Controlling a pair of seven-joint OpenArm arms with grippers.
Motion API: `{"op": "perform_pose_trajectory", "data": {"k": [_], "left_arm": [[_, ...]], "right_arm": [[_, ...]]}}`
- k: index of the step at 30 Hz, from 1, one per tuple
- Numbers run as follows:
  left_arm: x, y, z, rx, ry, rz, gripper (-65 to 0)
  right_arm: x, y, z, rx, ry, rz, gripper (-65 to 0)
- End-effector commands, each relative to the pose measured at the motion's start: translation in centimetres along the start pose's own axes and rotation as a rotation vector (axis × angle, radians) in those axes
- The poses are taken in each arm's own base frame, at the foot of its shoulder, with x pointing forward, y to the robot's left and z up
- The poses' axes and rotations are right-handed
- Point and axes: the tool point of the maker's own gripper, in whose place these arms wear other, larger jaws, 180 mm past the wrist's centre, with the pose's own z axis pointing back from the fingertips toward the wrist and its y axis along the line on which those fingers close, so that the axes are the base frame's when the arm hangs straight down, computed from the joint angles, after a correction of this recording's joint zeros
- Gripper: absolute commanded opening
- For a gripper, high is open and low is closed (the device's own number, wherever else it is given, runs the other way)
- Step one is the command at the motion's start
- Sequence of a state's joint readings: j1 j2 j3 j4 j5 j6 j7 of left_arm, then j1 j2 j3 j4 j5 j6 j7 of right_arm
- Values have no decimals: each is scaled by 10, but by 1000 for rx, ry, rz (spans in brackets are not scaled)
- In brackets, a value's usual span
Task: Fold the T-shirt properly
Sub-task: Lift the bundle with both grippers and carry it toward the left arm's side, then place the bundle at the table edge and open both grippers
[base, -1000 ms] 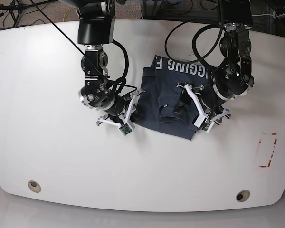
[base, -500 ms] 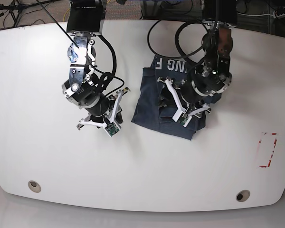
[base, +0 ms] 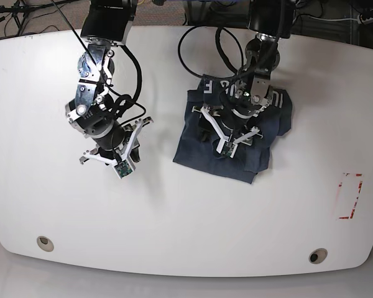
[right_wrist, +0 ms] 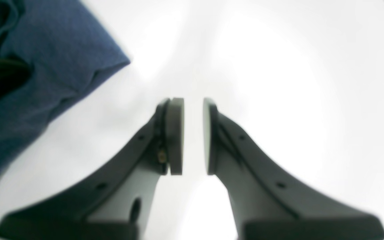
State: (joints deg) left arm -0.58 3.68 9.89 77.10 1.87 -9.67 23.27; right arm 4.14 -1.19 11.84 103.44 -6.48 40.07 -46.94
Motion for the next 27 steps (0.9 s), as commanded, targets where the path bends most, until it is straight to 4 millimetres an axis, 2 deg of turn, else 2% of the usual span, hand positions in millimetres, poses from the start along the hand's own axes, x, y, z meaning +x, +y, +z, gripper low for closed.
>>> {"op": "perform_pose_trajectory", "data": {"k": [1,6,7,9,10,11,12,16,24,27], "left_arm": [[-33,30,4,60,116,-7,-251],[-43,66,13,126,138,-1,-249],[-46,80,18,142,145,-6,-249],[-54,95,25,152,166,-18,-249],[-61,110,32,162,185,-28,-249],[-62,115,34,164,189,-32,-249],[-64,131,41,176,199,-44,-249],[-70,168,60,205,221,-70,-249],[-85,233,101,267,334,-129,-251],[-89,255,115,294,359,-138,-251]], "right_arm": [[11,-17,6,-42,-47,-15,-553],[6,-26,9,-65,-40,-33,-553],[5,-28,10,-71,-38,-38,-553],[2,-30,11,-75,-32,-41,-553],[-3,-30,12,-77,-21,-45,-553],[-4,-31,12,-77,-19,-44,-553],[-6,-31,12,-78,-15,-47,-553],[-5,-30,17,-87,-20,-39,-553],[-9,-22,27,-90,-23,-33,-553],[-18,-13,27,-73,-8,-46,-553]]}}
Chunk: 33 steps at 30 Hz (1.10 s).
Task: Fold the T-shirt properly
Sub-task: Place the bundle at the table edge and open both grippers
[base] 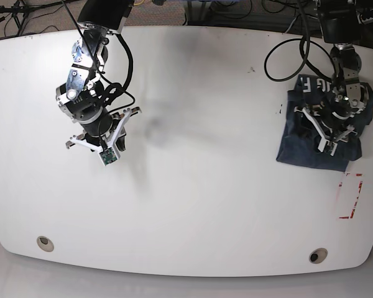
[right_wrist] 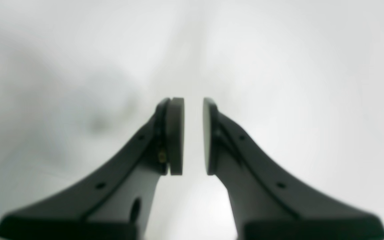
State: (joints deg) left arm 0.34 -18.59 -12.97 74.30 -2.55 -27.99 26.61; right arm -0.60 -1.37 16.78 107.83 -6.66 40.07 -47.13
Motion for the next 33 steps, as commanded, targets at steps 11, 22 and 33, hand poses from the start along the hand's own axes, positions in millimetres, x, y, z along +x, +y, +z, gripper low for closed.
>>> {"op": "perform_pose_trajectory", "data": {"k": [11,22,33], "left_arm": [[-82,93,34,111,317,-84,-251],[-77,148,64,194,336,-114,-251],[-31,164,75,193,255,-181,-251]], "right_arm": [[4,27,11,44,-36,29,-555],[-11,39,15,69,-6,24,-555],[-14,40,19,65,-5,28,-555]]}}
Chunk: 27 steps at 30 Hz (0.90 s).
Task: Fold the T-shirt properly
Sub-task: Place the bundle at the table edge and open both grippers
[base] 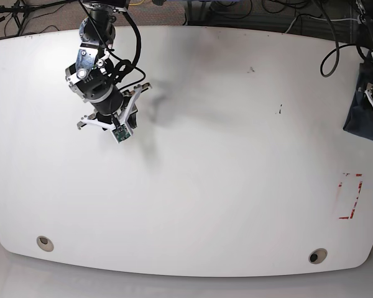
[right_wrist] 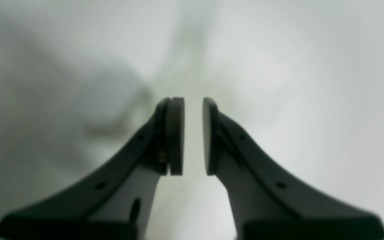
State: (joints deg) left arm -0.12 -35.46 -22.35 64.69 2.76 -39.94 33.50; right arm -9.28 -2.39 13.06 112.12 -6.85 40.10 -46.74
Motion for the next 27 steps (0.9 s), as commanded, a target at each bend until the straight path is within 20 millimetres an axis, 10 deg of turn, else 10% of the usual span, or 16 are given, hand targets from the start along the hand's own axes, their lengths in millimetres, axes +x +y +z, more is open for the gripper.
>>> {"op": "perform_pose_trajectory", "data": {"k": [1,16,27], "left_arm": [[36,24,17,60,-89,-23,-251],[142,-31,68,70,-415,-83,-253],[174,-88,89,59,-683,93,-253]], "right_arm": [[15,-4,4,-14,-54,6,-555],[33,-6,8,-19,-182,8,-555],[33,-6,9,-49,-356,19,-555]]}}
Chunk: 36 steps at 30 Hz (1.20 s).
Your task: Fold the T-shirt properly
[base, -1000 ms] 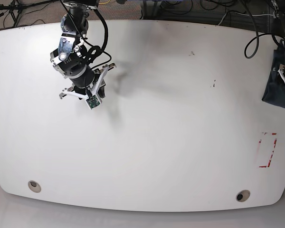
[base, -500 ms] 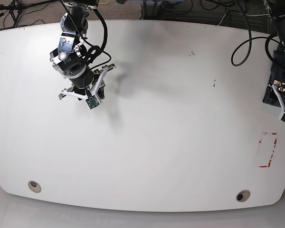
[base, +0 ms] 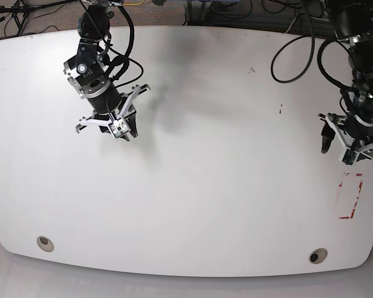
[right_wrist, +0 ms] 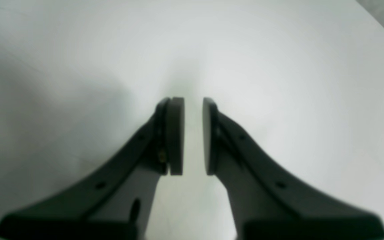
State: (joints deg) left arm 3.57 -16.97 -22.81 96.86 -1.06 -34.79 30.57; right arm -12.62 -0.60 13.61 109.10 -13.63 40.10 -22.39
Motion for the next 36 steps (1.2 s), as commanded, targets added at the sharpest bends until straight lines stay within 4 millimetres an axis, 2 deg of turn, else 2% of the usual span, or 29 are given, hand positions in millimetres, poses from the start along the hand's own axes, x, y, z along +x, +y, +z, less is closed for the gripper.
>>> {"op": "perform_pose_trajectory", "data": {"k": [1,3,8,13,17,21,25,26,27,32,36], "left_arm": [[28,2,5,70,-158,69,-253],[32,-8,7,85,-214,109,-253],[24,-31,27,129,-299,174,-253],[-2,-69,53,119,-288,229,-253],[-29,-100,77,72,-224,256,-253],[-54,-125,103,40,-142,289,-253],[-84,-156,144,4,-21,341,-253],[-89,-161,149,-2,-2,348,-253],[-98,-173,160,-25,38,366,-253],[-122,-201,192,-90,149,386,-253],[-144,-221,218,-130,249,406,-253]], "right_arm": [[12,-9,4,-54,-125,-50,-555],[8,-14,7,-88,-155,-77,-555],[-10,-18,20,-146,-191,-129,-555],[-43,-6,41,-159,-127,-170,-556],[-63,10,61,-150,-115,-267,-556],[-83,10,86,-183,-108,-363,-556],[-112,30,116,-165,-27,-429,-556],[-115,32,119,-163,-16,-436,-556],[-121,37,127,-160,-2,-453,-556],[-137,52,153,-159,42,-516,-556],[-160,70,177,-153,113,-578,-556]]}}
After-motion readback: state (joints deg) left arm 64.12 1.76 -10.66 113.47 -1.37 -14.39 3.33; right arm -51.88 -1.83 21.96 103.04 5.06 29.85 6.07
